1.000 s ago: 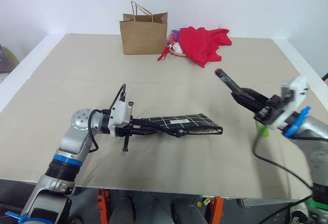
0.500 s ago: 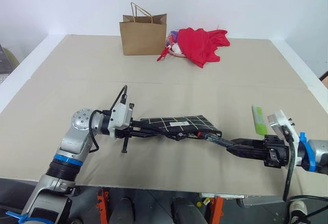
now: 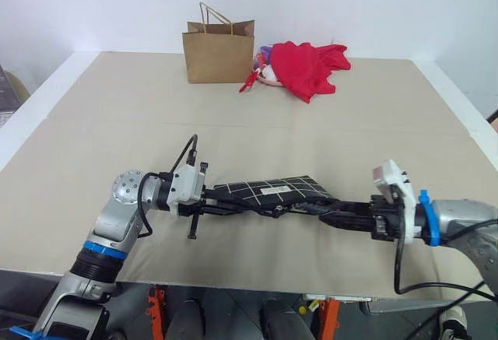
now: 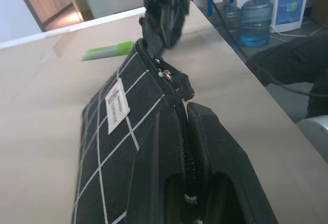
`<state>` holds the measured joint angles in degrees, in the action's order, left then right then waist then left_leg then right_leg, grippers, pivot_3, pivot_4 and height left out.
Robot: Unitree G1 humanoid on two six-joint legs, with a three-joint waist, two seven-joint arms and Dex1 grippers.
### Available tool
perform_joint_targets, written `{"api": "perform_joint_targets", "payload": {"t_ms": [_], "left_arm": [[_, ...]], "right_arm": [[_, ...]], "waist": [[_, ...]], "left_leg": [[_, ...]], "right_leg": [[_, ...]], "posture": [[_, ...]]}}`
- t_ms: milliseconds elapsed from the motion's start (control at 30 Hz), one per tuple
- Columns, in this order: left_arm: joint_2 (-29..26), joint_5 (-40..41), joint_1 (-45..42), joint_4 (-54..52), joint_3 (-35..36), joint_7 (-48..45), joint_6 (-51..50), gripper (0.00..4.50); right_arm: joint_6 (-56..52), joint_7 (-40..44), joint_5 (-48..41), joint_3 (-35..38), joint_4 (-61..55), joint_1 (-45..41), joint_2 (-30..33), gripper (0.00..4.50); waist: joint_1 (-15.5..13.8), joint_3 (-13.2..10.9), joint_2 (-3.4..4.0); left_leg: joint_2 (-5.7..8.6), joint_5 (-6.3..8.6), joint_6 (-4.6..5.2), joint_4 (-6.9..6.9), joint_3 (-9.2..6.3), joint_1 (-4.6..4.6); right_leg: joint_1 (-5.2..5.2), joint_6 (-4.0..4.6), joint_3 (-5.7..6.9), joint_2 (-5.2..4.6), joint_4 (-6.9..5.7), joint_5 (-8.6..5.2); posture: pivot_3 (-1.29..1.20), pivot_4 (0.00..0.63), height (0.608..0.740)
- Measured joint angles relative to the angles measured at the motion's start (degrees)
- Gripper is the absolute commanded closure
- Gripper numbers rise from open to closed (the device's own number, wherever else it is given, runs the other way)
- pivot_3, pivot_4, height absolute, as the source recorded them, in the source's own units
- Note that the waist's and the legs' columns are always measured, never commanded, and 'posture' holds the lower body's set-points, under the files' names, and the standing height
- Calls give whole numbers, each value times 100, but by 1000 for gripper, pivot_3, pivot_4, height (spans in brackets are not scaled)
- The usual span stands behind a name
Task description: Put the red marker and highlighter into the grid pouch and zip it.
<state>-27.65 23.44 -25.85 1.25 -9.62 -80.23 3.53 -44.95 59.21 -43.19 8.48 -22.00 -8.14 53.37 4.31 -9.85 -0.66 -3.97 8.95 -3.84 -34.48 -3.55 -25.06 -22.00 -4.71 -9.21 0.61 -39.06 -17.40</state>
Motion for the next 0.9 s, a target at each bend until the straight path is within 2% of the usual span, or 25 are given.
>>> {"api": "perform_joint_targets", "payload": {"t_ms": [33,133,167,200,233,333,400,433,467,500,600,700,900], "left_arm": [[7,-7,20,-9,-20,14,-1,4500],[-2,-12,28,-9,-25,34,-6,4500],[-7,-13,29,-9,-25,39,-6,4500],[-10,-17,28,-10,-25,55,-8,4500],[-15,-24,27,-9,-25,65,-10,4500],[-39,-36,20,-8,-22,66,-11,4500],[-52,-39,19,-3,-18,67,-10,4500],[-57,-41,18,-2,-17,68,-10,4500],[-76,-42,21,-1,-12,66,-9,4500],[-82,-42,22,0,-8,66,-9,4500],[-82,-45,22,1,-3,78,-7,4500],[-78,-48,18,9,-2,99,-5,4500],[-75,-52,16,49,-3,97,-1,4500]], "right_arm": [[-8,-112,13,-87,-64,-89,-82,2249],[15,-102,32,-93,-99,-80,-78,1285],[40,-80,31,-85,-108,-64,-78,869],[54,-35,-20,-5,-138,23,-78,256],[27,39,-116,133,-133,138,-58,29],[-178,250,-419,575,-51,378,136,29],[-378,198,-633,1261,488,492,181,29],[-334,98,-573,1489,733,516,182,29],[91,-403,-93,2029,1401,603,93,29],[245,-637,112,2166,1616,631,30,29],[737,-1729,910,2218,1902,725,-495,29],[1157,-2953,1535,2221,1984,708,-1304,29],[1265,-3927,1862,2129,1724,475,-1936,29]], "waist": [[-1,0,0],[-21,0,0],[-23,0,-1],[-24,0,0],[-25,-1,-1],[-24,-1,-1],[-28,-2,-5],[-30,-2,-10],[-33,-1,-16],[-27,-1,-15],[12,1,-11],[48,7,5],[41,8,15]], "left_leg": [[1,0,0,0,0,-1],[1,0,0,1,-1,-2],[1,0,0,1,-1,-2],[1,0,0,2,-1,-2],[1,0,0,2,-1,-2],[2,0,0,2,-1,-2],[4,0,0,-2,-2,0],[5,0,0,-6,-2,1],[8,0,0,-7,-2,3],[8,0,0,-7,-2,4],[8,0,1,1,-5,10],[8,0,1,6,-4,10],[9,-1,1,4,-4,9]], "right_leg": [[0,0,1,-1,0,0],[0,0,2,-1,0,-2],[0,-1,2,-1,0,-2],[0,-1,2,-1,0,-3],[0,-1,2,-1,0,-3],[1,-1,1,-2,0,-3],[8,-1,2,-3,0,-2],[11,-3,2,-5,1,-1],[13,-3,2,-7,2,-1],[12,-3,1,-7,2,-1],[10,-1,2,-4,0,0],[8,0,0,-4,-2,0],[10,0,-1,-5,-2,1]], "posture": [[0,150,740],[0,150,740],[0,150,740],[0,150,740],[0,150,740],[0,150,740],[0,150,740],[0,150,740],[0,150,740],[0,150,740],[0,150,740],[0,150,740],[0,150,740]]}}
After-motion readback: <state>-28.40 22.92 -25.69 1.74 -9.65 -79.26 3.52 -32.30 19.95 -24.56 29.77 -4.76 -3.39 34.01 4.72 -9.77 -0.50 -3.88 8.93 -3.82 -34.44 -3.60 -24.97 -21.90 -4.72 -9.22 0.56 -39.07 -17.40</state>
